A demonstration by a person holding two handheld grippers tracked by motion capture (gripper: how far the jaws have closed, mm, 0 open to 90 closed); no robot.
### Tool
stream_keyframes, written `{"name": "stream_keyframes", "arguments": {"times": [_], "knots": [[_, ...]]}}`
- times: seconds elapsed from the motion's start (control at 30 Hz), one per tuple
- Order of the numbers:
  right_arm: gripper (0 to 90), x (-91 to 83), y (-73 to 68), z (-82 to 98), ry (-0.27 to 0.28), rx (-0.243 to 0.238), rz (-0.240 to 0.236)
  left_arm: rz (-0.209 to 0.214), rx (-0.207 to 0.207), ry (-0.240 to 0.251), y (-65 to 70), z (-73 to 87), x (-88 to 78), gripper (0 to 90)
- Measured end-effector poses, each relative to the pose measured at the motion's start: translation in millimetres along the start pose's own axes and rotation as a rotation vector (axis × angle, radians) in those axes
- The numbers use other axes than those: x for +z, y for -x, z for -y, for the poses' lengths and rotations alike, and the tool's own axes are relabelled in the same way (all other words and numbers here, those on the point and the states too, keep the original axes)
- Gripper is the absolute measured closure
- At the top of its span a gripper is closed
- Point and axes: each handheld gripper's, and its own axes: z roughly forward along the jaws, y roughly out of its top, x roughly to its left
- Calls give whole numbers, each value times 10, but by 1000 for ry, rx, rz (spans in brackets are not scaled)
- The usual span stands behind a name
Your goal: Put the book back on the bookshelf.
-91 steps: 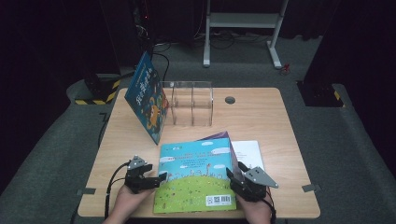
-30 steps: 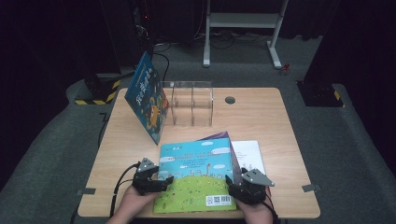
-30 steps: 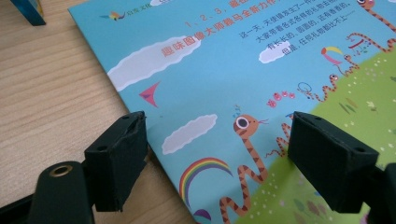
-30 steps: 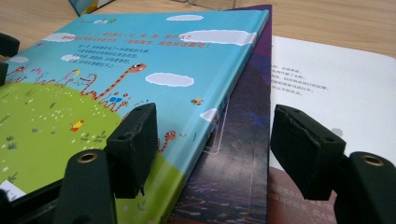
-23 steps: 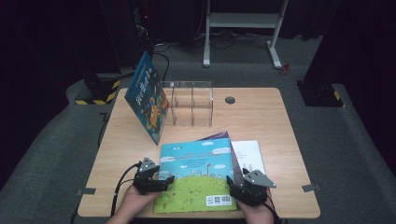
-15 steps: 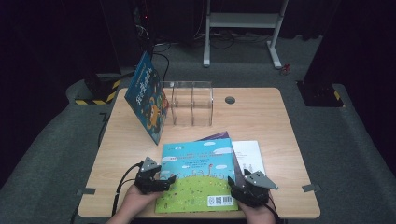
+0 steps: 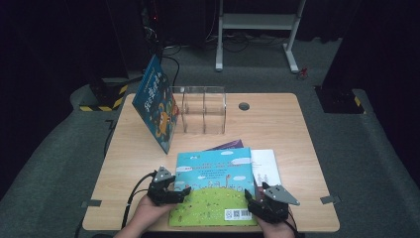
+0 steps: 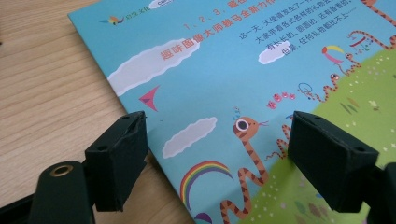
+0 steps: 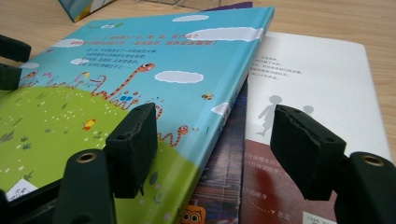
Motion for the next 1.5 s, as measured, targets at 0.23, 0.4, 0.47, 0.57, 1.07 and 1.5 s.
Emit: {"name": "stream_keyframes", "arguments": {"times": [0.23, 0.4, 0.47, 0.57, 1.07, 1.5], "knots": [[315, -55, 21, 33, 8, 22, 7, 18, 19, 2, 74, -30, 51, 206], [311, -72, 30, 45, 9, 27, 2, 29, 19, 5, 125, -41, 80, 206], [307, -74, 33, 46, 8, 31, -4, 31, 27, 9, 143, -42, 90, 206], [299, -61, 36, 44, 2, 39, -15, 36, 22, 9, 164, -37, 94, 206], [220, 71, 100, 10, -54, 102, -110, 47, -17, 28, 140, 17, 91, 205], [212, 112, 112, -42, -94, 96, -138, 84, -66, 13, 99, 48, 89, 191]]}}
